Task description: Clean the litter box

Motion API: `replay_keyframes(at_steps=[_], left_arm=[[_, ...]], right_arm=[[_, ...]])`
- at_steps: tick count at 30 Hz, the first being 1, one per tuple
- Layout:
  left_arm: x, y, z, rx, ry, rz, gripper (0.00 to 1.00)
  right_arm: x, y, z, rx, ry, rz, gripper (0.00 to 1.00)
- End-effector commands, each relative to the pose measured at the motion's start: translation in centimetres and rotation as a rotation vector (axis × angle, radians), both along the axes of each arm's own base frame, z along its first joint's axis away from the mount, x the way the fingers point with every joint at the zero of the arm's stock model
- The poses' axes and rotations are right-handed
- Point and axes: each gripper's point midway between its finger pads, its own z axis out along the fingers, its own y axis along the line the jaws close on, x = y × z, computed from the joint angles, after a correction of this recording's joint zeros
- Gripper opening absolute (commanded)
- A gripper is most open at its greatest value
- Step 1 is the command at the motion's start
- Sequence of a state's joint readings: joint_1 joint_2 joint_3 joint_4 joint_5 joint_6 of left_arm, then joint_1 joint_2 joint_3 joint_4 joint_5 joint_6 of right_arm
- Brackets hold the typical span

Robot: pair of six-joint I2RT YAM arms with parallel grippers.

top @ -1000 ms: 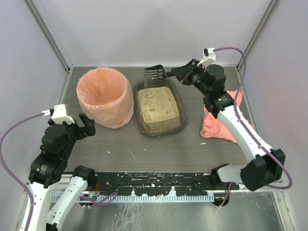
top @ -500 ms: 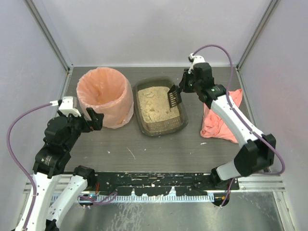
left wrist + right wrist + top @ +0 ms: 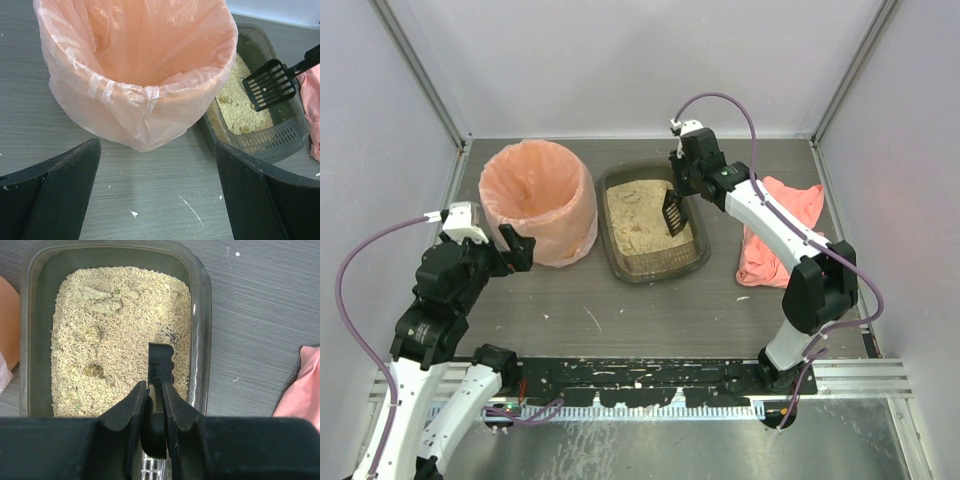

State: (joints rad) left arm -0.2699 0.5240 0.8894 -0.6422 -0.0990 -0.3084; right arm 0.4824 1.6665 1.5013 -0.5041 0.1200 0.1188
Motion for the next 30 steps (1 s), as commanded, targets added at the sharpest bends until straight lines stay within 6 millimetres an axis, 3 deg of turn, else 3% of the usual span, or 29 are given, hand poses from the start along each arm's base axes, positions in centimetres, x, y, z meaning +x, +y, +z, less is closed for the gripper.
replay_keyframes(at_steps=[1,13,21,30], left_arm=[[0.1,0.5,1.3,-0.007,-0.039,0.03,0.98],[-1.1,3.4,0.0,0.073,0.006,0.149,0.98],[-1.2,3.3,-0.8,0.057,0.04,0.154,0.98],[-1.5,3.6,-0.6,0.059,0.03,0.169,0.98]], right_arm=[[0.8,1.0,0.4,0.04,0.001,0.011,0.01],[0.0,2.5,-2.2,0.259,0.087,-0.073,0.01],[-1.0,3.2,-2.4,0.458,0.112,-0.139,0.01],[-1.5,2.5,-4.4,0.554,0.134,-0.268,0.01]])
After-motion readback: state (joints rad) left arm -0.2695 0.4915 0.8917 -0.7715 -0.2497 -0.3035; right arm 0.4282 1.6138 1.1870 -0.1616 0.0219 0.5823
